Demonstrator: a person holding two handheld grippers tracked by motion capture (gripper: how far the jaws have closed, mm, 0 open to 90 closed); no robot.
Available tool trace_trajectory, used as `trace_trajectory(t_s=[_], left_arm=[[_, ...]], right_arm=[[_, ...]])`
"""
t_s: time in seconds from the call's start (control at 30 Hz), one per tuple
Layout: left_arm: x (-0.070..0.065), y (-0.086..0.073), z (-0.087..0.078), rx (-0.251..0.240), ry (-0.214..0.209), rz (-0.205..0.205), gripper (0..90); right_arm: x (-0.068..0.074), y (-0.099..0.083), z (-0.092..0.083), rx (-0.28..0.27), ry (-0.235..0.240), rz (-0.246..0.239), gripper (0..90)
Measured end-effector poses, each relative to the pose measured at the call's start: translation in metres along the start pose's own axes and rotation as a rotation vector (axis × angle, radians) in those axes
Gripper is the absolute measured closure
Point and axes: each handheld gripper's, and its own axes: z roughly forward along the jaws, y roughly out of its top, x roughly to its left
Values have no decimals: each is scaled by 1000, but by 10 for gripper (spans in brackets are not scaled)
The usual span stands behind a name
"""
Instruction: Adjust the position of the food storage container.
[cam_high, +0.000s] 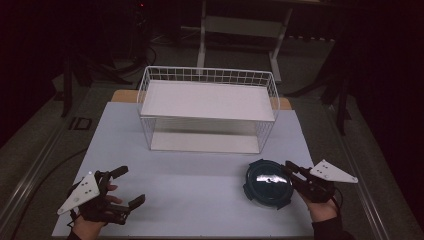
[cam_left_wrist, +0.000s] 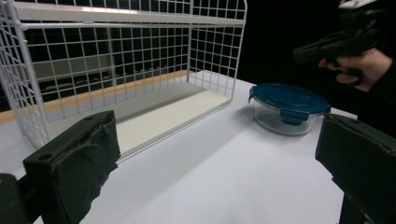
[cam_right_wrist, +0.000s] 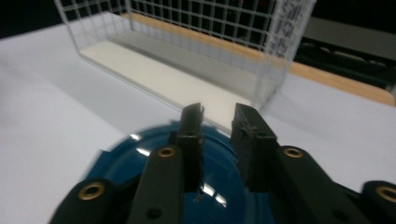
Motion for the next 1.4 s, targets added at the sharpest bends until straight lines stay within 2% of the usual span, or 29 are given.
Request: trace_trajectory(t_s=[0.03, 0.07, 0.1, 0.13, 0.17, 0.2, 0.23, 0.27, 0.33, 0.47, 0.6, 0.73, 0.83, 1.1, 1.4], left_arm=[[0, 0, 0, 0, 0, 0, 0], [0, 0, 0, 7, -1, 2, 0], [0, 0, 0, 7, -1, 2, 0], [0, 0, 0, 6, -6, -1, 0], [0, 0, 0, 6, -6, -1, 0], [0, 0, 0, 5, -9, 1, 0], [0, 0, 0, 5, -9, 1, 0], [0, 0, 1, 4, -10, 2, 0], [0, 0, 1, 3, -15, 2, 0], [0, -1, 2, 6, -23, 2, 0], [-1, -1, 2, 10, -30, 5, 0], [-1, -1, 2, 10, -30, 8, 0], [-1, -1, 2, 9, -30, 3, 0], [-1, -1, 2, 12, -31, 8, 0], [-1, -1, 2, 11, -32, 4, 0]], right_arm=[[0, 0, 0, 0, 0, 0, 755], [-8, -5, 2, 18, -12, 2, 810], [-8, -5, 2, 18, -12, 2, 810], [-15, -11, 4, 41, -37, 0, 877], [-15, -11, 4, 41, -37, 0, 877], [-23, -17, 7, 56, -48, 19, 896], [-23, -17, 7, 56, -48, 19, 896], [-31, -24, 9, 79, -63, 31, 898], [-36, -30, 11, 95, -79, 39, 898], [-46, -44, 16, 130, -82, 75, 898], [-51, -51, 18, 142, -76, 94, 898], [-50, -56, 21, 167, -68, 88, 899], [-49, -57, 22, 164, -61, 94, 900], [-44, -58, 21, 162, -81, 109, 900], [-29, -57, 20, 175, -39, 104, 900]])
